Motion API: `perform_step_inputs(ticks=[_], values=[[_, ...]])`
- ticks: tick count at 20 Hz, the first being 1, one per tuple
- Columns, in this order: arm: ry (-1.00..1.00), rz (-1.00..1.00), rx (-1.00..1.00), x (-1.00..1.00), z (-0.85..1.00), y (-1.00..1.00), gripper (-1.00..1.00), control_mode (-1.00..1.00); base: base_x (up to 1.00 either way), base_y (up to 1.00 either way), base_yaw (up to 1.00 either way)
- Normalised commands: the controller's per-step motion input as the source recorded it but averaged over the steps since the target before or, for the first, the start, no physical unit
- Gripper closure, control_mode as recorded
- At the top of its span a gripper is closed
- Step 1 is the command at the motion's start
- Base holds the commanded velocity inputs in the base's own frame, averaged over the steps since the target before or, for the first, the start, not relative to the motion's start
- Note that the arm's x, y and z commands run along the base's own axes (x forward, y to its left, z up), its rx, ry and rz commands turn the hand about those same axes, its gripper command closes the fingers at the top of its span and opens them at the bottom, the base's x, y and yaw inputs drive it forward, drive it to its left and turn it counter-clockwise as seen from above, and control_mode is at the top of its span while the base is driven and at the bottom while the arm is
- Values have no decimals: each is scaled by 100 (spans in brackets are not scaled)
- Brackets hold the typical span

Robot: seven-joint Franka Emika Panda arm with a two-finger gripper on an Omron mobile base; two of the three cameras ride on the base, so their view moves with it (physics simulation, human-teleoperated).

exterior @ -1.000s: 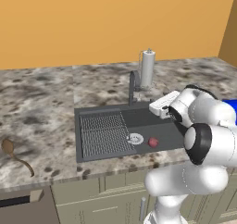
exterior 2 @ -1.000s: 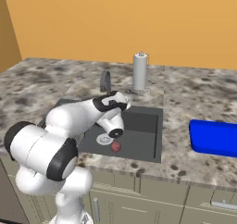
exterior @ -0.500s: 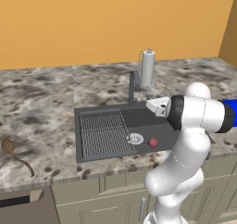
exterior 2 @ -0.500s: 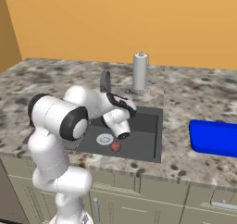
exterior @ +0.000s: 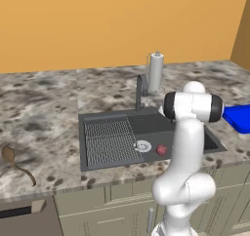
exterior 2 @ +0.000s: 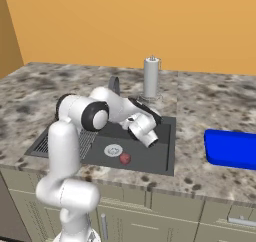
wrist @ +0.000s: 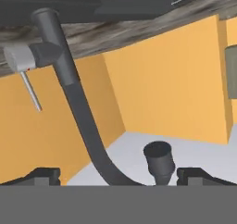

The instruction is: Pick up all produce items and place them in the sink. Turn on the sink faucet to wash them. Then turn the sink off and put them in the tray.

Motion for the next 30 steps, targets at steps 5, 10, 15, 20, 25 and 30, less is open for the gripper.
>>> perform_step_inputs(ticks=[5, 10, 15, 20, 25, 30], values=[[-17, 4, 0, 16, -9, 25, -100, -100, 0, 0, 0], [-14, 0, 0, 27, 5, 35, -100, -100, 0, 0, 0], [-7, 0, 2, 34, 23, 0, -100, -100, 0, 0, 0], [-3, 0, -1, 51, -2, 0, -100, -100, 0, 0, 0], [-5, -3, -4, 35, -10, -11, -100, -100, 0, 0, 0], [-5, -6, -12, 40, -12, -2, -100, -100, 0, 0, 0]])
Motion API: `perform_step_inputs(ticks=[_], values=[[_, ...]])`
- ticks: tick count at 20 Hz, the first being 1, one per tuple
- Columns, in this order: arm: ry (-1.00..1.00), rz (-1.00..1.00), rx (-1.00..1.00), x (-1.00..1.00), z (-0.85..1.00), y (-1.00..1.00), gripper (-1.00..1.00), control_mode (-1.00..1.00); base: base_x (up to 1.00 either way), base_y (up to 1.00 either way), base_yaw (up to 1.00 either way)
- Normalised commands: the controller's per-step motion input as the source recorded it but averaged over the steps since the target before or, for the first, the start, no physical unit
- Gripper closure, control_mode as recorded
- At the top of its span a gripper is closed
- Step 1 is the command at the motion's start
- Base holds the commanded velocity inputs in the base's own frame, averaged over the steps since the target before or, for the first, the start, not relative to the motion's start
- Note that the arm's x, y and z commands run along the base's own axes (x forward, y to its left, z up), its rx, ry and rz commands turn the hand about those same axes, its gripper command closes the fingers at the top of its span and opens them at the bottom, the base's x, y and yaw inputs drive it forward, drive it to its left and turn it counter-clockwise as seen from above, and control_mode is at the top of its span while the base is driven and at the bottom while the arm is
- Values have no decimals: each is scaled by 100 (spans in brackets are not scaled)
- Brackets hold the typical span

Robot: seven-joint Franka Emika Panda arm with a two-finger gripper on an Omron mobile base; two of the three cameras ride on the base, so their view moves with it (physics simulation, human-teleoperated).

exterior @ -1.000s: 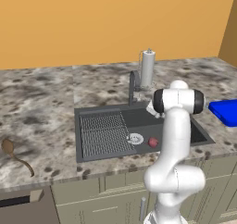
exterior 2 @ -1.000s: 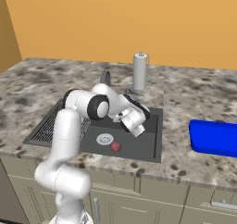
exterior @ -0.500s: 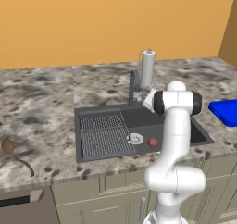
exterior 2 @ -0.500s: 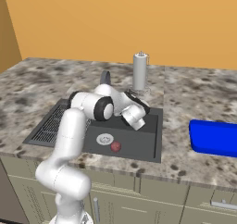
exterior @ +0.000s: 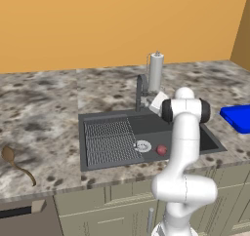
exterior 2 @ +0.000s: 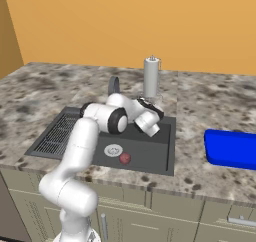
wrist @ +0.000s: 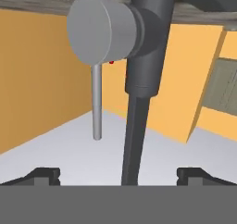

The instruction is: Pick up all produce items and place them in the sink. Turn on the sink faucet to wash them. Then turn the sink off and put them in the tray.

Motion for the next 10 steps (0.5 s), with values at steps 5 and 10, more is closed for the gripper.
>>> perform_step_inputs(ticks=[5, 10], values=[[-2, -10, -14, 23, -6, 0, -100, -100, 0, 0, 0], [1, -22, -17, -1, 0, 11, -100, -100, 0, 0, 0]])
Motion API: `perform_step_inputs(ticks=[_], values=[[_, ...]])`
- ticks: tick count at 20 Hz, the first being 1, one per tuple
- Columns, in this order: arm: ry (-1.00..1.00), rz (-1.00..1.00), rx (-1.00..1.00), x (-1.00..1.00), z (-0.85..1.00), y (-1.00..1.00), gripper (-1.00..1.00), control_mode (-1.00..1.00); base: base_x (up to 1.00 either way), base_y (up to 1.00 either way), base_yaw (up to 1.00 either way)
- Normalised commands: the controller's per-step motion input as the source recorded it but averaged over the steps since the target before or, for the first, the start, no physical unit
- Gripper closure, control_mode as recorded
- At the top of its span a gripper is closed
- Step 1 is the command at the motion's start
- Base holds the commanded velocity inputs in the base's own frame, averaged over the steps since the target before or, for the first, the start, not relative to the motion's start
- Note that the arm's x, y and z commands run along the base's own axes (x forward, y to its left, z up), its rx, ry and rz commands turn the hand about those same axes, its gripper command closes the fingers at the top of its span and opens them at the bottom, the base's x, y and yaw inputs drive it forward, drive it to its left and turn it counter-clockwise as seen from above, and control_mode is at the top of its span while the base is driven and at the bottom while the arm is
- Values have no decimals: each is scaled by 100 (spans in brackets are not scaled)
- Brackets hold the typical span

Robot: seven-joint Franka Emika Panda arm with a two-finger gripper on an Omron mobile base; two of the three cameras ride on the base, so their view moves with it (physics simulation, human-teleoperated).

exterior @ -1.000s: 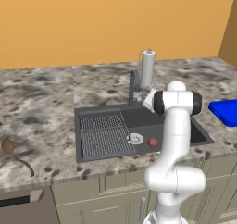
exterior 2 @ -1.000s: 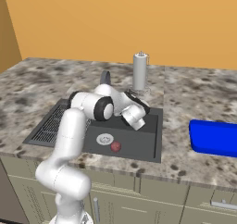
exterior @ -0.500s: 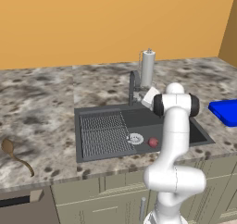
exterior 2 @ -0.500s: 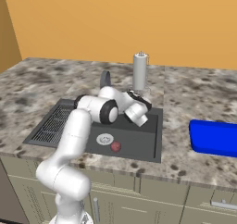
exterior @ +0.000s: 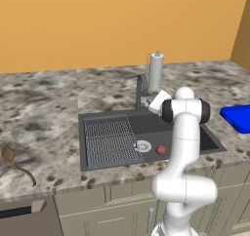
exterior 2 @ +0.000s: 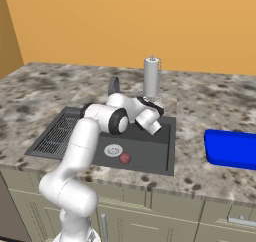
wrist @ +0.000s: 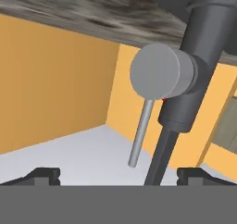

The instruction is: Pick up all produce items and place them in the sink. Turn on the sink faucet to wash them. Then turn the sink off and put them in the tray.

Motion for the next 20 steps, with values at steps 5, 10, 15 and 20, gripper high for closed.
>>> perform_step_inputs(ticks=[5, 10, 15, 20], values=[[8, -35, -15, 2, 0, 23, -100, -100, 0, 0, 0], [7, -23, -7, 24, 0, 21, -100, -100, 0, 0, 0], [8, -8, 0, 78, -23, -42, -100, -100, 0, 0, 0], [2, 0, 0, 71, -14, -32, -100, -100, 0, 0, 0]])
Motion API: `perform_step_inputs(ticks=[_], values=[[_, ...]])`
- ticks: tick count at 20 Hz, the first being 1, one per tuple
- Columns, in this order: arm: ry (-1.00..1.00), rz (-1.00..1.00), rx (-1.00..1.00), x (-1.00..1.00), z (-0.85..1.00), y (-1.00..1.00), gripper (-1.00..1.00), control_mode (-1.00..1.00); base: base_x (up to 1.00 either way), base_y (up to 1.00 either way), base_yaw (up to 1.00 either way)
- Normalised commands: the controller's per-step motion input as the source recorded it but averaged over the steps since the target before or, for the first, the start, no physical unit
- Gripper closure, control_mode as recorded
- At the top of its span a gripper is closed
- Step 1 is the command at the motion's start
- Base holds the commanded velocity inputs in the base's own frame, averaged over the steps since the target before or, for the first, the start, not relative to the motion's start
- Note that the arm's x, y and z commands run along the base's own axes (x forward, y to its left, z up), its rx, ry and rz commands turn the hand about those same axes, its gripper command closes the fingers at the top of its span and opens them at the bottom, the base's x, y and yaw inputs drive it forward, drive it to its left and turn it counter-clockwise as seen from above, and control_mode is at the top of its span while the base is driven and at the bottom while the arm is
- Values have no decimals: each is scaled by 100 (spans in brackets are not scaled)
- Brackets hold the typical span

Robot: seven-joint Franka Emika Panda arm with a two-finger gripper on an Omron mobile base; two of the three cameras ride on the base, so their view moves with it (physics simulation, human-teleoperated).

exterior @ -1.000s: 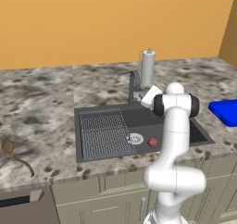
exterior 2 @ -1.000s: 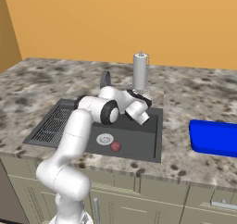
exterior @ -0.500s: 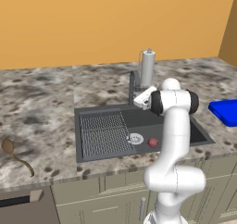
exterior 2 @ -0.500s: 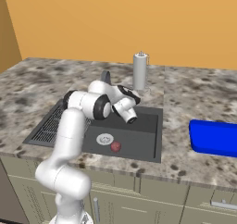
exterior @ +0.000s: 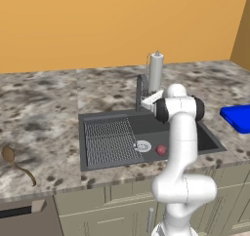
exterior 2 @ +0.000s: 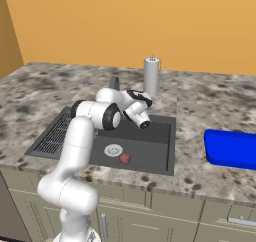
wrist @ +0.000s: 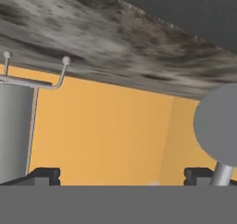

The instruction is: Pick up all produce items and place them in the sink. Turn on the sink faucet to wash them. Then turn the sink off and put them in the tray.

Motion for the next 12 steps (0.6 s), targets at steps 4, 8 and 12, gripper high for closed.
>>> perform_step_inputs(ticks=[4, 8, 12], values=[[0, 0, 2, 26, -16, -7, -100, -100, 0, 0, 0], [0, -9, 6, 9, -14, -17, -100, -100, 0, 0, 0], [3, -15, 14, 7, -17, -77, 100, -100, 0, 0, 0]])
